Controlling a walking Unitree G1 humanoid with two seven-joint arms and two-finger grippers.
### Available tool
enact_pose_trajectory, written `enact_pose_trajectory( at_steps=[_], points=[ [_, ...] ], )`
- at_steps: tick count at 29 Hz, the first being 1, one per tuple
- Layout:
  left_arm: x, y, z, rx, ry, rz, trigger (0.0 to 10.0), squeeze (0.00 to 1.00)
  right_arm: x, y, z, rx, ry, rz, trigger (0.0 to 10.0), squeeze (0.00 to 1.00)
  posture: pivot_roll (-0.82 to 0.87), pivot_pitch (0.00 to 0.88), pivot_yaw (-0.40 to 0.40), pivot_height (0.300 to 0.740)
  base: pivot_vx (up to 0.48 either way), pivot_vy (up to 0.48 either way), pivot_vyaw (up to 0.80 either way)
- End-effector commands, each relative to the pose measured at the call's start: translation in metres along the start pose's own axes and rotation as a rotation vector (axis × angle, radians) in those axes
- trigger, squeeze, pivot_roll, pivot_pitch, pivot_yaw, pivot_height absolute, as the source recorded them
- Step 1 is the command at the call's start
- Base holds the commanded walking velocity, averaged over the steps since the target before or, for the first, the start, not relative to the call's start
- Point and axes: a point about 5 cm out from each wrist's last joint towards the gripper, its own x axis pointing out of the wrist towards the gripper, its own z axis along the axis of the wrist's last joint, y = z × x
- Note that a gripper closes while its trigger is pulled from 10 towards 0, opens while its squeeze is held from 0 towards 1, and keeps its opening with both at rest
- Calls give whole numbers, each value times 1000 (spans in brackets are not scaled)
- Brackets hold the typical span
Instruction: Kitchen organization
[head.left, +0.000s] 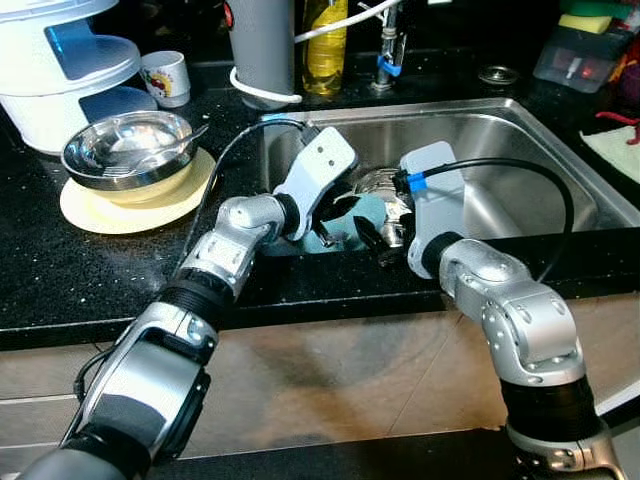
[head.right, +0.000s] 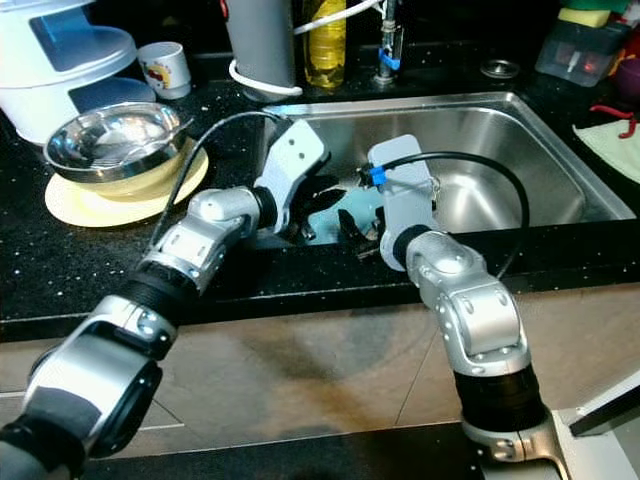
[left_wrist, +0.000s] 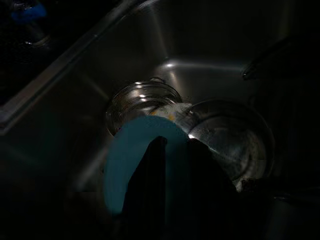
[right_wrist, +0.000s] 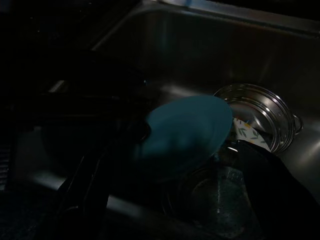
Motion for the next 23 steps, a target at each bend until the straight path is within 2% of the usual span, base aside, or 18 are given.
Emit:
enact_pose_trajectory(
  at_steps=[1,5,8,11,12,13,15,16,18,19,23],
  points=[
    [-5,14,16,27,-63,68,10000,0,-2,5,6,5,-21,20,10000,0,-61,174,64,740,0,0,0],
    [-13,23,31,-14,-163,115,10000,0,-1,6,6,8,-27,15,10000,0,-63,180,66,740,0,0,0],
    [-30,28,48,-81,-276,109,10000,0,-1,7,7,18,-39,8,10000,0,-63,180,66,740,0,0,0],
    [-55,32,52,-33,-294,94,10000,0,0,12,10,53,-70,22,10000,0,-60,193,58,740,0,0,0],
    [-55,32,52,-33,-294,94,10000,0,0,12,10,53,-70,22,10000,0,-60,193,58,740,0,0,0],
    [-63,33,51,-9,-275,102,10000,0,0,14,10,60,-77,30,10000,0,-58,193,55,740,0,0,0],
    [-83,38,38,110,-108,109,10000,0,1,19,11,81,-88,52,10000,0,-47,195,47,740,0,0,0],
    [-83,38,38,110,-108,109,10000,0,1,19,11,81,-88,52,10000,0,-47,195,47,740,0,0,0],
    [-102,41,34,199,-22,121,10000,0,3,23,12,89,-96,64,10000,0,-42,195,39,740,0,0,0],
    [-113,43,37,213,-27,128,10000,988,4,25,13,90,-99,69,10000,0,-38,192,36,740,0,0,0],
    [-135,43,44,193,-95,157,10000,1000,7,30,16,98,-111,87,10000,0,-36,191,33,740,0,0,0]
  ],
)
